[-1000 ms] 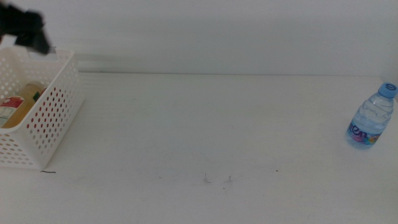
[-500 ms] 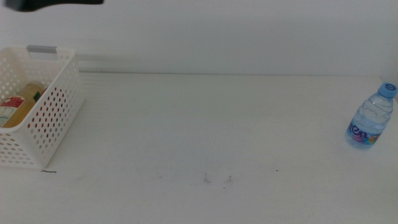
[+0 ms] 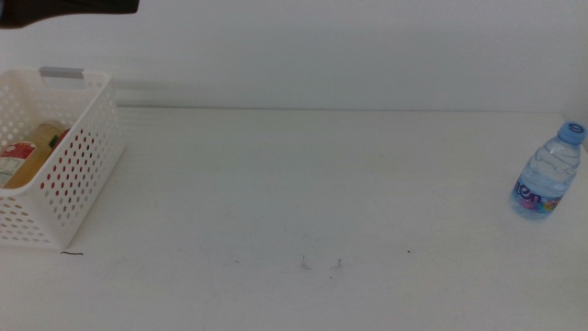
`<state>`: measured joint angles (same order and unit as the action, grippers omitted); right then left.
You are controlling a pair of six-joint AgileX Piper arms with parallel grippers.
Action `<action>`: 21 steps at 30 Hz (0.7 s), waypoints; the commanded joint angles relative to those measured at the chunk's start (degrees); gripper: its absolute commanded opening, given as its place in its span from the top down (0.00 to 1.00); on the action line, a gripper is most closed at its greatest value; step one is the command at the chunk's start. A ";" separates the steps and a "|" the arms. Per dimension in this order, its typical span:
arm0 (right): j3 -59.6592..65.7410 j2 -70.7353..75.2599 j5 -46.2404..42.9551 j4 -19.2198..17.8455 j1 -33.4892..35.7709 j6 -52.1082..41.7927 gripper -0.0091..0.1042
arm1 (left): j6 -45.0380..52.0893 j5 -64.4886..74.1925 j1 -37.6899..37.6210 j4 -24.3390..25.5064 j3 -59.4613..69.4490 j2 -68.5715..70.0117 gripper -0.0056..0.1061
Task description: Use arms to grab the bottles and put them into the dustbin to the left of the table.
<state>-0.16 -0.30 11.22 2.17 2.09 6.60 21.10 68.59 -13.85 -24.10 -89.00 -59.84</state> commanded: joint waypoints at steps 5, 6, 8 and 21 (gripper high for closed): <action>0.16 0.30 -0.10 1.07 -0.45 -0.14 0.12 | 0.12 -0.71 -0.43 0.07 0.18 0.25 0.11; 0.16 0.30 0.56 0.68 -0.45 -0.14 0.12 | 0.12 -0.71 -0.43 0.07 0.18 0.25 0.11; -1.93 0.30 1.53 -0.68 -0.45 -0.14 0.12 | 0.12 -0.71 -0.43 0.07 0.18 0.25 0.11; -21.93 -28.49 -4.60 -5.27 -0.45 -2.07 0.12 | 0.11 -0.82 -0.43 0.07 0.18 0.25 0.11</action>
<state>-22.07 -25.79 9.27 0.00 2.06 5.93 21.12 68.59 -14.08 -24.00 -88.97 -59.84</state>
